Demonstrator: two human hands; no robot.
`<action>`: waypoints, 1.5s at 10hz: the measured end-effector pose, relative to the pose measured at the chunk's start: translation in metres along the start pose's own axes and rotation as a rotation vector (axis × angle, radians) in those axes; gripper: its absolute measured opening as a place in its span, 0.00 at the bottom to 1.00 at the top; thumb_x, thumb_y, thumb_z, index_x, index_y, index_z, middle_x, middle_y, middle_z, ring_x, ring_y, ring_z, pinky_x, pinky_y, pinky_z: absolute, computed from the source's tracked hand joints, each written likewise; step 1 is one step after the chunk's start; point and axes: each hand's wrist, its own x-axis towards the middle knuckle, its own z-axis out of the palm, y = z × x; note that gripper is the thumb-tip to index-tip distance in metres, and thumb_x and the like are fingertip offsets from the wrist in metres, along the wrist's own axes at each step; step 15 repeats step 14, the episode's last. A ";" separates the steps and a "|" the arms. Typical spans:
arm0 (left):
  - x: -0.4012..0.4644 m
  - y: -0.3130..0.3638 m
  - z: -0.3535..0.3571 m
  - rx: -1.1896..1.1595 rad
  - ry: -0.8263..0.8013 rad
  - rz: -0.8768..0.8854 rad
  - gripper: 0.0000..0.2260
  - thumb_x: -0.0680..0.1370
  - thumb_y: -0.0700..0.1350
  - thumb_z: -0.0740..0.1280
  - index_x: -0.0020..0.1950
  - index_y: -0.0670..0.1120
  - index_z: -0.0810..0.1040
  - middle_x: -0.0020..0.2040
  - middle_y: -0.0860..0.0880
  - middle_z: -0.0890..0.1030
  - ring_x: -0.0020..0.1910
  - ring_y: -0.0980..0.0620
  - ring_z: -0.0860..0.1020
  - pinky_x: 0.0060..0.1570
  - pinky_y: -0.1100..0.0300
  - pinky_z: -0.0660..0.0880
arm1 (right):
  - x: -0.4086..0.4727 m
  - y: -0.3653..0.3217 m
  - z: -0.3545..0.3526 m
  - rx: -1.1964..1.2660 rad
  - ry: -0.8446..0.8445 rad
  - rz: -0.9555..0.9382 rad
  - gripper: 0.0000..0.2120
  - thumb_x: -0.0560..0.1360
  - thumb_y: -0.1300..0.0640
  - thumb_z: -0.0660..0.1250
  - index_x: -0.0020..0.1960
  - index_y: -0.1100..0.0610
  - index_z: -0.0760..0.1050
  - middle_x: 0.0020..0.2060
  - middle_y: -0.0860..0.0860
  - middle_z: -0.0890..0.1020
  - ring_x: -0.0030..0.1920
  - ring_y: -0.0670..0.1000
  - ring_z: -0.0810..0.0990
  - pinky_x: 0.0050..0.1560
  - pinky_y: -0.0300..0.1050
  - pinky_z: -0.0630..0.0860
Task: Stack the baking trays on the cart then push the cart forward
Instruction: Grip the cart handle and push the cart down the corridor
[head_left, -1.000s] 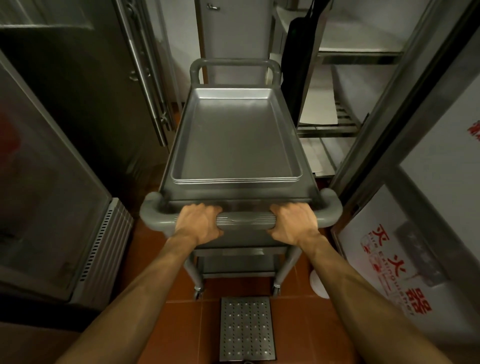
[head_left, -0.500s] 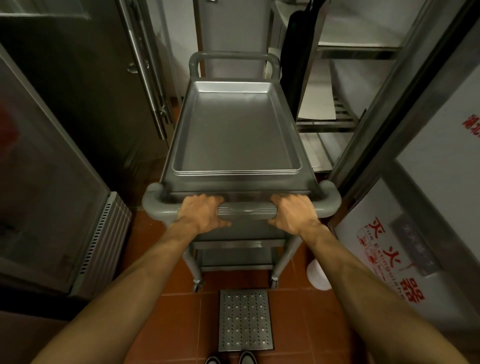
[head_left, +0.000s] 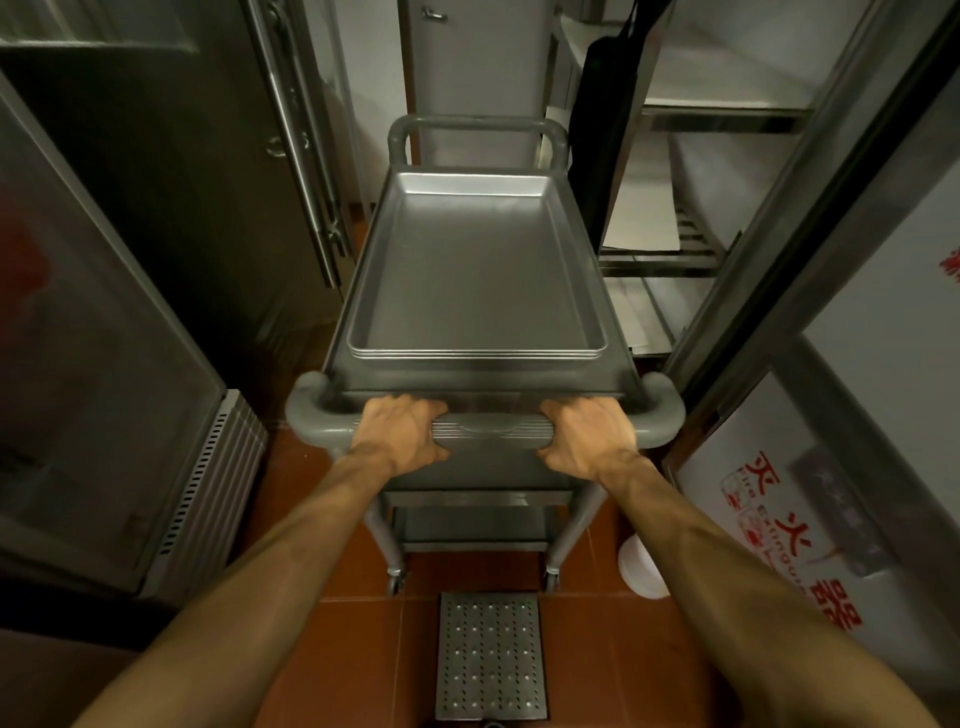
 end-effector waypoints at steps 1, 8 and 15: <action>0.009 0.001 0.000 0.011 0.000 -0.008 0.19 0.71 0.60 0.68 0.60 0.57 0.76 0.55 0.48 0.81 0.55 0.47 0.77 0.55 0.52 0.71 | 0.007 0.005 0.003 -0.005 0.015 -0.006 0.17 0.68 0.41 0.67 0.52 0.49 0.77 0.41 0.50 0.84 0.44 0.55 0.82 0.45 0.46 0.75; 0.110 -0.016 -0.009 0.061 0.002 0.020 0.22 0.72 0.61 0.67 0.63 0.56 0.74 0.54 0.49 0.82 0.53 0.47 0.78 0.53 0.51 0.75 | 0.102 0.051 0.016 0.001 0.064 -0.012 0.17 0.67 0.40 0.66 0.50 0.50 0.77 0.39 0.51 0.84 0.41 0.55 0.82 0.43 0.46 0.75; 0.149 -0.043 -0.025 -0.319 0.101 0.033 0.28 0.66 0.76 0.58 0.51 0.56 0.76 0.47 0.56 0.80 0.48 0.53 0.78 0.43 0.57 0.71 | 0.146 0.059 0.000 0.453 0.001 0.051 0.27 0.63 0.25 0.63 0.55 0.41 0.71 0.47 0.39 0.76 0.46 0.40 0.75 0.44 0.39 0.72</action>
